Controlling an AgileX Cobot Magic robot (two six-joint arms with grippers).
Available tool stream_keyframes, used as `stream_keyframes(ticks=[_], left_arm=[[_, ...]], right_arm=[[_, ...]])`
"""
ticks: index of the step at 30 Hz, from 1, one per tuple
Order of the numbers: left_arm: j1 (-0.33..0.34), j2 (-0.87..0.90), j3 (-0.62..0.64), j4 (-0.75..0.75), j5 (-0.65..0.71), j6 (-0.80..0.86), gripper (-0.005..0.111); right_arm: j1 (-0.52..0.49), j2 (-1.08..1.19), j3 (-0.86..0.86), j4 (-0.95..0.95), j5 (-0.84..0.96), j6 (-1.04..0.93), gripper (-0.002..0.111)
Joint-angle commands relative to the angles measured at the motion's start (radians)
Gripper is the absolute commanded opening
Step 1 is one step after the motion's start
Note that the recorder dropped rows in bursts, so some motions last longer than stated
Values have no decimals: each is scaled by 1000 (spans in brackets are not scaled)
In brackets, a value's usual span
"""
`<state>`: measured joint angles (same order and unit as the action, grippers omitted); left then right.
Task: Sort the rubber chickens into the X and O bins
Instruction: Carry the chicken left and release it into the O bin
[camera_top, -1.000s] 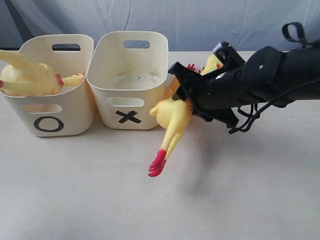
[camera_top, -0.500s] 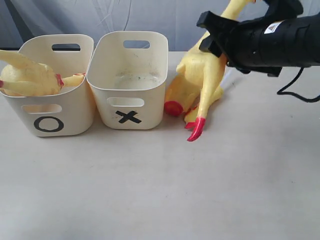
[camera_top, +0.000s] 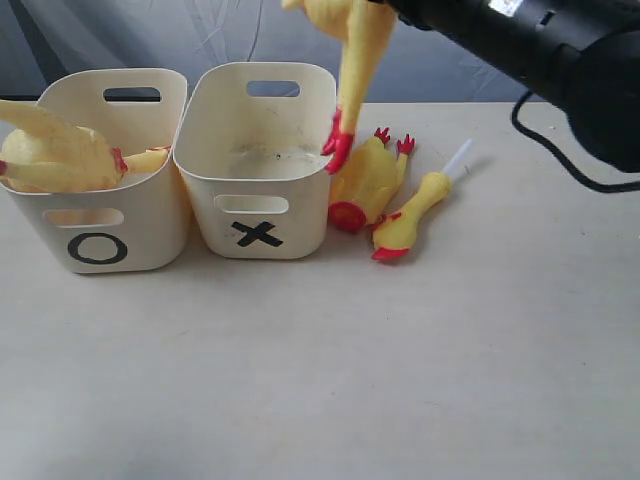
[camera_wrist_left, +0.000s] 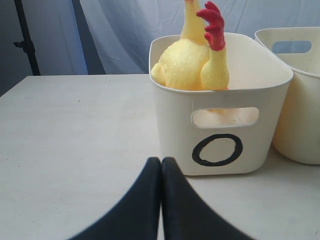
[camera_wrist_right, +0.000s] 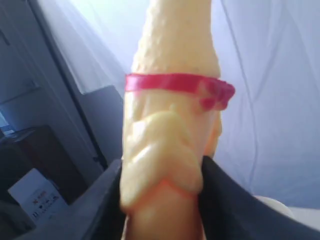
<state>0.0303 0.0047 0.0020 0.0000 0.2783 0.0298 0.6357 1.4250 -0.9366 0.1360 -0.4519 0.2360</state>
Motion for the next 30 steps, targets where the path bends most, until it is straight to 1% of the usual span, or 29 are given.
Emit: stream_keyframes(ticks=[1, 4, 7, 11, 13, 20, 23, 26, 30], left_arm=[[-5, -5, -2, -7, -9, -3, 0], [-5, -5, -2, -7, -9, -3, 0], [-5, -5, -2, -7, -9, -3, 0], [-5, -5, -2, -7, -9, -3, 0], [-5, -5, -2, -7, -9, -3, 0], [-5, -5, -2, -7, -9, -3, 0], [-5, -5, -2, -7, -9, -3, 0], [-5, -5, -2, -7, -9, -3, 0], [-5, -5, -2, -7, -9, -3, 0]], right_arm=[[50, 87, -102, -171, -67, 69, -1], [87, 160, -204, -276, -43, 127, -1], [115, 239, -310, -294, -24, 143, -1], [144, 321, -462, -342, 101, 143, -1], [157, 364, -530, -363, 125, 143, -1], [184, 522, -667, -363, 116, 189, -1], [184, 600, -707, -354, 54, 199, -1], [184, 673, -755, -352, -21, 267, -1], [186, 772, -838, -355, -28, 255, -1]])
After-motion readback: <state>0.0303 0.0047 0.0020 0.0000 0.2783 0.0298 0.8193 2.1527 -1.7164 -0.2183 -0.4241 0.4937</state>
